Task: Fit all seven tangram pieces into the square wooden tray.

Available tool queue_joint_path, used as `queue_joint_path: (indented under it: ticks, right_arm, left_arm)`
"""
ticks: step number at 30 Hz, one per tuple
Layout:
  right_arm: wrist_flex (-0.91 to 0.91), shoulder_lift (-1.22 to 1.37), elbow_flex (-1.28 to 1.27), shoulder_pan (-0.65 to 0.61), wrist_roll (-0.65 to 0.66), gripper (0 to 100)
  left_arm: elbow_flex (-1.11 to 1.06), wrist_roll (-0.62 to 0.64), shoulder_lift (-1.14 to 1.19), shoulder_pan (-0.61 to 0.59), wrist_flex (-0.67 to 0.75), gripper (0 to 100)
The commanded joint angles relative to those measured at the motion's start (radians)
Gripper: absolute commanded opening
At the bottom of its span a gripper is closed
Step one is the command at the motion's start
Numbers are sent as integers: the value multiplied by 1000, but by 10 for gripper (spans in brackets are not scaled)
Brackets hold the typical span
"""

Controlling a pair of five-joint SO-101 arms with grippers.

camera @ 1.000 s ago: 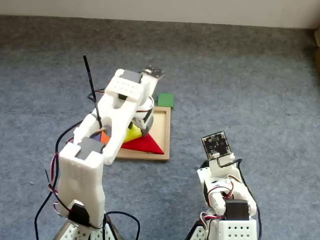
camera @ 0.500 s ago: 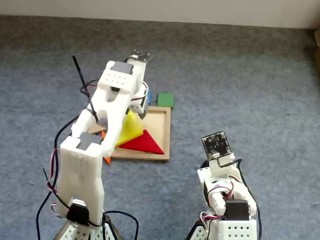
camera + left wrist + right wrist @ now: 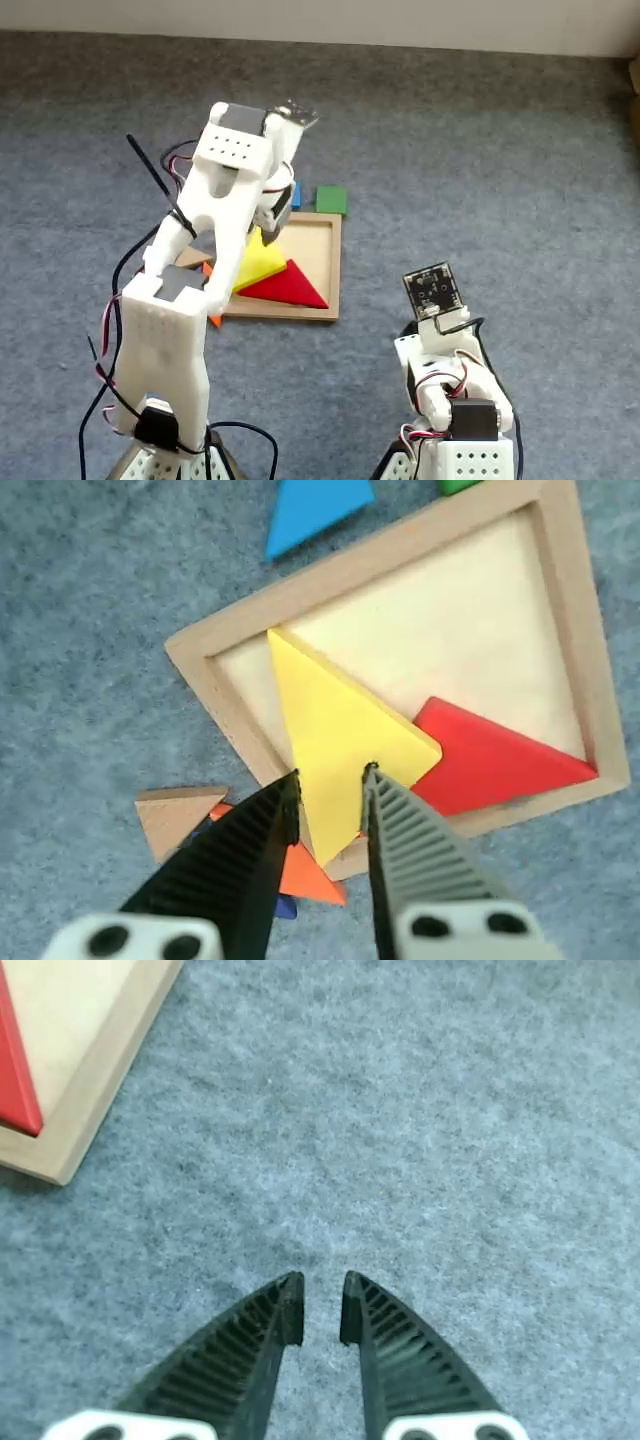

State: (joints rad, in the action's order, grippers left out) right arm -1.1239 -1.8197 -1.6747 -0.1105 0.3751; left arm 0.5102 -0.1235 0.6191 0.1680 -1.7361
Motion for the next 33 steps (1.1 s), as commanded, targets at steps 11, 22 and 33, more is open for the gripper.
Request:
queue_joint_path:
  ticks: [11, 22, 33]
  right_arm:
    - [21, -16, -116, 16, 12, 77]
    - [21, -16, -116, 16, 12, 77]
    - [21, -16, -116, 16, 12, 77]
  left_arm:
    - [-231, -23, -8, 53, 230, 96]
    - [-225, 247, -13, -38, 313, 96]
    - [-176, 287, -153, -18, 316, 95]
